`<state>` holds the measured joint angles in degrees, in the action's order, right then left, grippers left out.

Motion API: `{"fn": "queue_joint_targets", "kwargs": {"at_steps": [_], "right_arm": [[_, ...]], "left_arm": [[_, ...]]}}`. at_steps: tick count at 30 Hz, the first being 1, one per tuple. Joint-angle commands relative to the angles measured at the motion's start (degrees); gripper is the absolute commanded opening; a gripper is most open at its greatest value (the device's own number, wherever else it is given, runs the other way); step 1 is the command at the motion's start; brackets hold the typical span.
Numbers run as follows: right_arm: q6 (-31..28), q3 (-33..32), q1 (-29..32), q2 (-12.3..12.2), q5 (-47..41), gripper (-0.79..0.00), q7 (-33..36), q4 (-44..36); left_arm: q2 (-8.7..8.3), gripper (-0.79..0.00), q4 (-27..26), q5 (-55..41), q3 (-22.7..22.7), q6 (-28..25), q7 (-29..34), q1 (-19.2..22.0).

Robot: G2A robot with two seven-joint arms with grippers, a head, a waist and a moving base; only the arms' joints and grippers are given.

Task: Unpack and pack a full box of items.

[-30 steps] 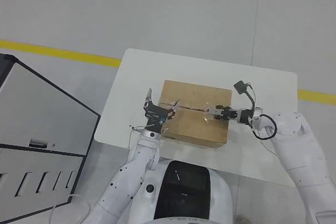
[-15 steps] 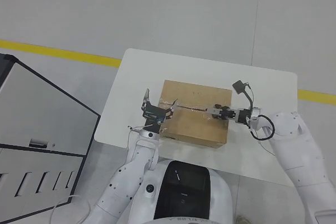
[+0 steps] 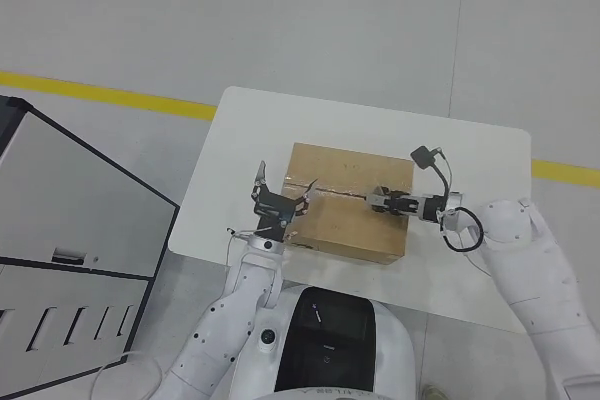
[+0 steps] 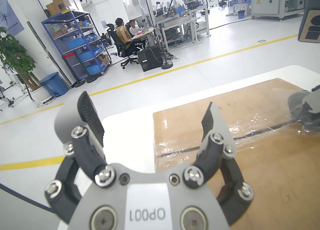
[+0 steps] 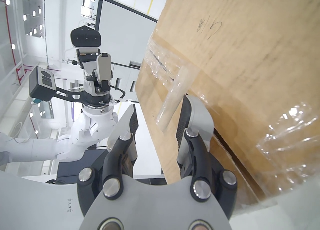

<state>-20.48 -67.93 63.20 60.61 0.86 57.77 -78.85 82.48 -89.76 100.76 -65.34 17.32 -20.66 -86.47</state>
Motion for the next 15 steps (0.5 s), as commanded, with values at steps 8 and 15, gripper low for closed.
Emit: {"fn": "queue_joint_targets", "kwargs": {"at_steps": [8,15], "right_arm": [[1.18,-0.03,0.63,-0.4,3.6,-0.459,-1.02,-2.15],[1.17,0.07,1.16,-0.76,7.56,-0.52,-1.74,-3.87]], "left_arm": [[0.06,0.0,0.32,-0.64,-0.08,-0.28,-0.09,0.15],[0.1,0.0,0.32,-0.89,-0.15,-0.09,-0.23,0.07]]}}
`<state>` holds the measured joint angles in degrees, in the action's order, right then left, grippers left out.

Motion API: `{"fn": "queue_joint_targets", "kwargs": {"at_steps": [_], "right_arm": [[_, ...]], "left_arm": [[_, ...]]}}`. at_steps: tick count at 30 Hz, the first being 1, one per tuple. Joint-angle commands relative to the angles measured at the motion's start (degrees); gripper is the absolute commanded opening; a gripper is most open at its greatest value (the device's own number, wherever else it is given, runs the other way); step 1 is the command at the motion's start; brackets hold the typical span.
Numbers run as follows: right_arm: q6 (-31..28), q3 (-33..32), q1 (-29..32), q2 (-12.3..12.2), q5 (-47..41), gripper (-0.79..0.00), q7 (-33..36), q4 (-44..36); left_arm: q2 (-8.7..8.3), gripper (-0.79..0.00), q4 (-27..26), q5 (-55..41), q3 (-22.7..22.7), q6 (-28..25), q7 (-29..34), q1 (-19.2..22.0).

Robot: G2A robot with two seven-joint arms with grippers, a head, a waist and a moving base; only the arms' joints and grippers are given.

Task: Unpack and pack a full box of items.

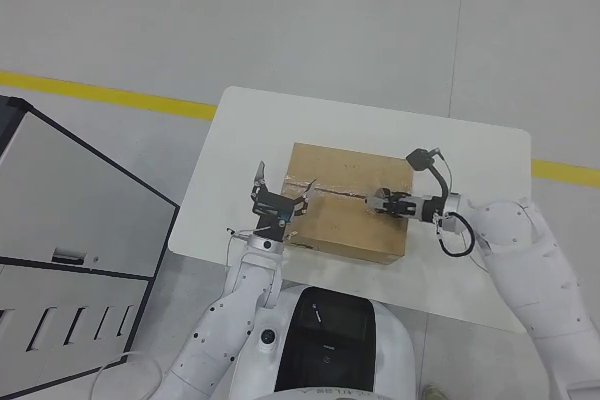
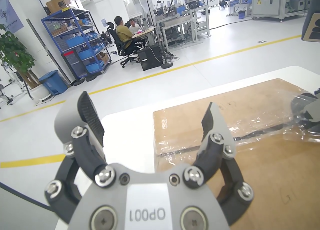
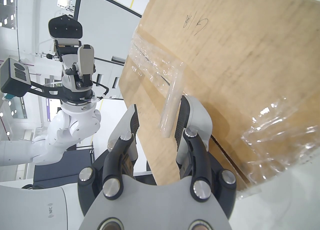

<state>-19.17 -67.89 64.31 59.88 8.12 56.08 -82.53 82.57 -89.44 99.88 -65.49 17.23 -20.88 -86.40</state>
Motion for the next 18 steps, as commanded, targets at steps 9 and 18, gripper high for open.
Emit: {"fn": "queue_joint_targets", "kwargs": {"at_steps": [9,18], "right_arm": [[-1.43,0.61,0.5,-0.29,2.4,-0.493,-0.28,-1.8],[0.02,1.91,-0.08,-0.14,4.29,-0.545,-2.32,-1.5]], "left_arm": [[0.07,0.0,0.15,-0.3,-0.09,-0.03,-0.02,0.26],[0.11,0.0,0.18,-0.28,-0.26,0.43,-0.04,0.16]]}}
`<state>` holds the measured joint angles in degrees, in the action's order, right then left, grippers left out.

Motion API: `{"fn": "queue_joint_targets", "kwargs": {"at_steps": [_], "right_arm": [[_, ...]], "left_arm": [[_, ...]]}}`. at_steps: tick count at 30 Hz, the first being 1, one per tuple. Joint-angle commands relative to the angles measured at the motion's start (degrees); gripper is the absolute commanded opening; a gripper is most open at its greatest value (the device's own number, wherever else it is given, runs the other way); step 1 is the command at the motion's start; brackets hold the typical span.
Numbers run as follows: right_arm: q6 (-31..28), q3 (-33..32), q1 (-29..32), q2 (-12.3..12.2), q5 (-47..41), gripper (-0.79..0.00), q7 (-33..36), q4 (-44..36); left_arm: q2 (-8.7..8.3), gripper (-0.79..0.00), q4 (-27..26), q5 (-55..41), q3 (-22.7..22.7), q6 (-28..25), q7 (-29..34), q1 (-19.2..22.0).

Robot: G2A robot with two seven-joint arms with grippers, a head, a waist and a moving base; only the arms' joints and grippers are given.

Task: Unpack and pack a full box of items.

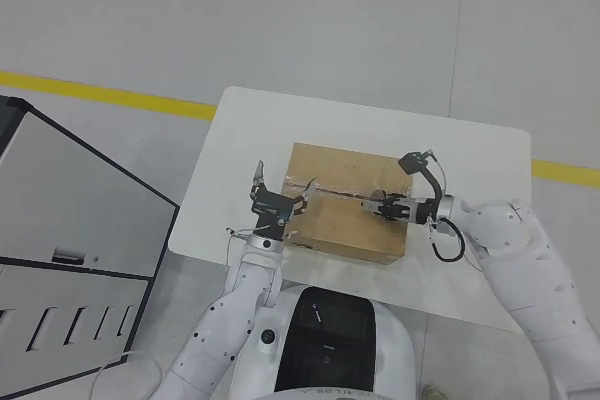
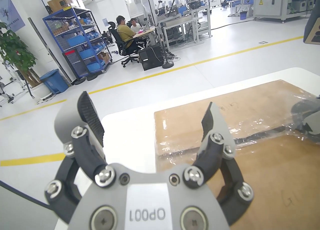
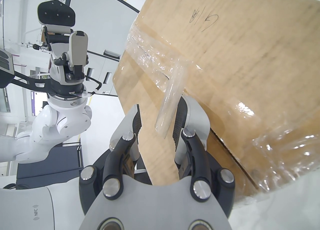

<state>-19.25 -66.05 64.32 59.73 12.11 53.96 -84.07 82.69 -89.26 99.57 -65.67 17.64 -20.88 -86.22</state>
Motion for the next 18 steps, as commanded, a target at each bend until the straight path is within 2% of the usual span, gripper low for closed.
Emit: {"fn": "queue_joint_targets", "kwargs": {"at_steps": [1,4,6,17,18], "right_arm": [[0.27,0.14,-0.12,0.0,0.79,-0.563,-0.52,0.01],[0.62,0.12,-0.1,-0.07,1.77,-0.736,-0.99,-0.36],[0.5,0.11,-0.2,-0.12,2.07,-0.782,-0.97,-0.28],[0.1,-0.86,0.68,-0.67,2.18,-0.785,0.38,-1.99],[0.13,-0.98,0.78,-0.73,2.26,-0.754,0.48,-2.29]], "left_arm": [[-0.01,0.0,-0.06,0.0,-0.16,0.08,-0.01,-0.06],[-0.03,0.0,-0.18,0.07,-0.26,0.06,0.13,-0.18],[-0.02,0.0,-0.31,0.04,-0.21,-0.07,0.21,-0.27],[0.14,0.0,0.08,-0.06,0.2,-0.13,-0.11,0.29],[0.15,0.0,0.08,-0.05,0.25,-0.09,-0.13,0.27]]}}
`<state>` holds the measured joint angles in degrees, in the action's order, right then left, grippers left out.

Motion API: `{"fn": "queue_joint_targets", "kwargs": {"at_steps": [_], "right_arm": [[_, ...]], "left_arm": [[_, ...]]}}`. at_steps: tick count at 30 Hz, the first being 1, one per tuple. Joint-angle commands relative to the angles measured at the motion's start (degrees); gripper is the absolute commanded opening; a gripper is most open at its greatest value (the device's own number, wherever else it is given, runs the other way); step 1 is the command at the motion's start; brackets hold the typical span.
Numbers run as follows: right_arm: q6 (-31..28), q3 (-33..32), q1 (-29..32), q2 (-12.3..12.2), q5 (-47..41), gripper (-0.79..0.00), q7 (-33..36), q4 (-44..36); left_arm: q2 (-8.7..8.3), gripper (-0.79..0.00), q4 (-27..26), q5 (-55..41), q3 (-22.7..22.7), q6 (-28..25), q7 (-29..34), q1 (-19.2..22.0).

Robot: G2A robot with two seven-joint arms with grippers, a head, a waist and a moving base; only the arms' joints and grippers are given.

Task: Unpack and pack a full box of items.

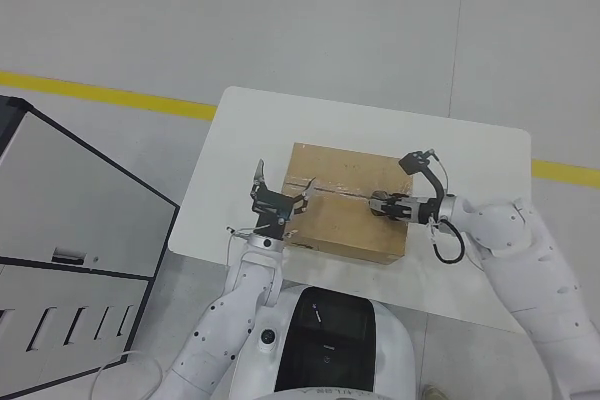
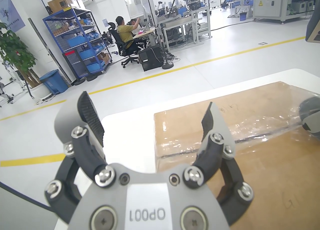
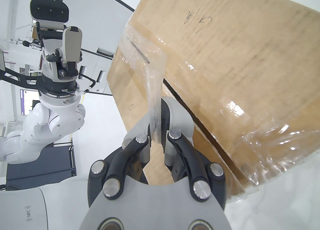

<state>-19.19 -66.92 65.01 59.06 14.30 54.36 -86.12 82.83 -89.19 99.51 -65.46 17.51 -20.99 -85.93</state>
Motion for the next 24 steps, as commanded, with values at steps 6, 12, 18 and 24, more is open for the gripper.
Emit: {"fn": "queue_joint_targets", "kwargs": {"at_steps": [6,12,18,24], "right_arm": [[0.73,-1.08,0.75,-0.47,1.47,-0.748,0.25,-1.86],[1.49,-2.42,1.73,-0.93,2.45,-0.739,0.36,-3.37],[2.44,-3.56,2.89,-1.41,5.26,-0.785,-0.16,-5.02],[2.74,-4.53,3.94,-1.76,6.73,-0.785,-0.9,-6.25]], "left_arm": [[0.07,0.0,0.29,-0.07,0.07,0.04,0.08,0.13],[0.25,0.0,0.91,-0.15,0.68,0.18,-0.09,0.75],[0.3,0.0,1.03,-0.04,0.91,-0.08,-0.03,0.82],[0.38,0.0,1.64,-0.18,1.05,-0.42,-0.05,1.31]]}}
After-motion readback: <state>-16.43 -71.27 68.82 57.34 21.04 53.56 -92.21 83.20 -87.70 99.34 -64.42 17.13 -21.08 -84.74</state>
